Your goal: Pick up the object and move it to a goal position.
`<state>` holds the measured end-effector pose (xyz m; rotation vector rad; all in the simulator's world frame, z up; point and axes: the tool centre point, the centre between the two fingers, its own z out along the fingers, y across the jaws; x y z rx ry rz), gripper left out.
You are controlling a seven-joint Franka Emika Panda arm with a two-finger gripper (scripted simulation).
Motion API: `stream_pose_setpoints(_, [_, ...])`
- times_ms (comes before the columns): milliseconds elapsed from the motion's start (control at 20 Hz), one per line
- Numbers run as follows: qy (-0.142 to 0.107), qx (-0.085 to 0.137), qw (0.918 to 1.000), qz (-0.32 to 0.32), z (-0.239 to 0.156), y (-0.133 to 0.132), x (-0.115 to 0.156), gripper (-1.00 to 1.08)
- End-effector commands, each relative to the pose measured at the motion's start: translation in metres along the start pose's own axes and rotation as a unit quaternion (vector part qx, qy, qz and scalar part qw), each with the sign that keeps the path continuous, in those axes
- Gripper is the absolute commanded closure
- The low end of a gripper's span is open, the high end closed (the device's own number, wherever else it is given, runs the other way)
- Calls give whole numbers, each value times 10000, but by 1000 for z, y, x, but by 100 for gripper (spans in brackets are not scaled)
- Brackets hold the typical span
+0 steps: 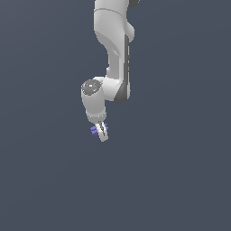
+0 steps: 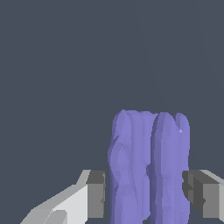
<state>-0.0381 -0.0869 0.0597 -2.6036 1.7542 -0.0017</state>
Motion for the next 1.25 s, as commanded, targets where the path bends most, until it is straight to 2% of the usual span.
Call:
stream_pose_setpoints(0, [8,3,10000,6,-5,-3,9,108])
stream_pose_setpoints(650, [6,-12,10000,6,-48,-26,74,108])
stream_pose_setpoints(1200, [2,-13,10000,7,-59,-34,91,108])
